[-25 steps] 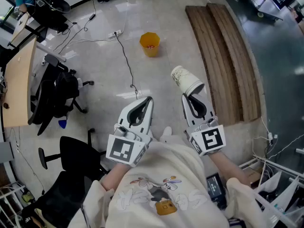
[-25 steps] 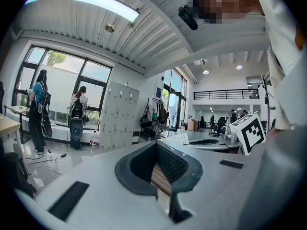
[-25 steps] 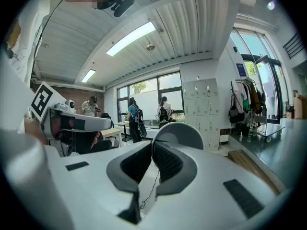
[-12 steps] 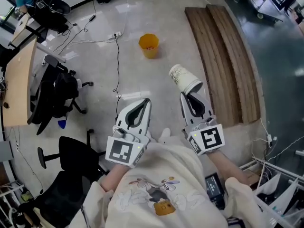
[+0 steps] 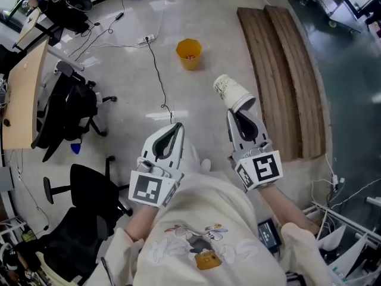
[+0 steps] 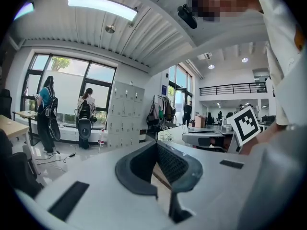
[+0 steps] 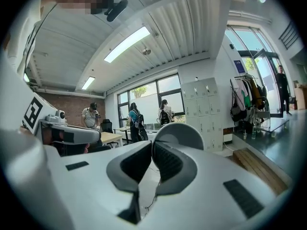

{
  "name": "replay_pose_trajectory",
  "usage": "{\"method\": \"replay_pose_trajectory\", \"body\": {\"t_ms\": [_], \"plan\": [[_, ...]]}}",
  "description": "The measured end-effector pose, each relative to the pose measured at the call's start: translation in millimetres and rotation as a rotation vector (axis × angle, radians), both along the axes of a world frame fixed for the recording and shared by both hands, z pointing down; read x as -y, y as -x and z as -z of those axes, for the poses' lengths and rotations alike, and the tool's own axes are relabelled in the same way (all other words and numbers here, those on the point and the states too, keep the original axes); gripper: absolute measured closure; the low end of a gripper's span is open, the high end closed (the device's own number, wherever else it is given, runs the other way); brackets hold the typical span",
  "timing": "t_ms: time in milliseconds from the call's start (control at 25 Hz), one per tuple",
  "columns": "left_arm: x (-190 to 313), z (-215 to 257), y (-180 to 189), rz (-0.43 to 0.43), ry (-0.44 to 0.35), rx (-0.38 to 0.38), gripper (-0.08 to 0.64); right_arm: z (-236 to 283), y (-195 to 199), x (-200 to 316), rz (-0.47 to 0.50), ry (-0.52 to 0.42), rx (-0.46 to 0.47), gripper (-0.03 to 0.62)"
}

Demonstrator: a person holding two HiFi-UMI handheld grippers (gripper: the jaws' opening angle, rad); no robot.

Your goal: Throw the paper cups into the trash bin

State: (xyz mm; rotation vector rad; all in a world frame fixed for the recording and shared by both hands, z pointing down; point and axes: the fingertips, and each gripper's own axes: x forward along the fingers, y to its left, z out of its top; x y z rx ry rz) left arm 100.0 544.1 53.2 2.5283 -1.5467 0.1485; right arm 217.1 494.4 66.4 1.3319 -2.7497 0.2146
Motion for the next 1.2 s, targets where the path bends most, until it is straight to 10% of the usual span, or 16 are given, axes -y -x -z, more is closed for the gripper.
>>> {"method": "replay_pose_trajectory", "body": {"t_ms": [1200], "plan": [[394.0, -10.2, 135.0, -0.04, 0.058, -0.086, 0.555, -20.2, 121.5, 382.1, -0.043, 0.07, -0.083, 0.566]]}}
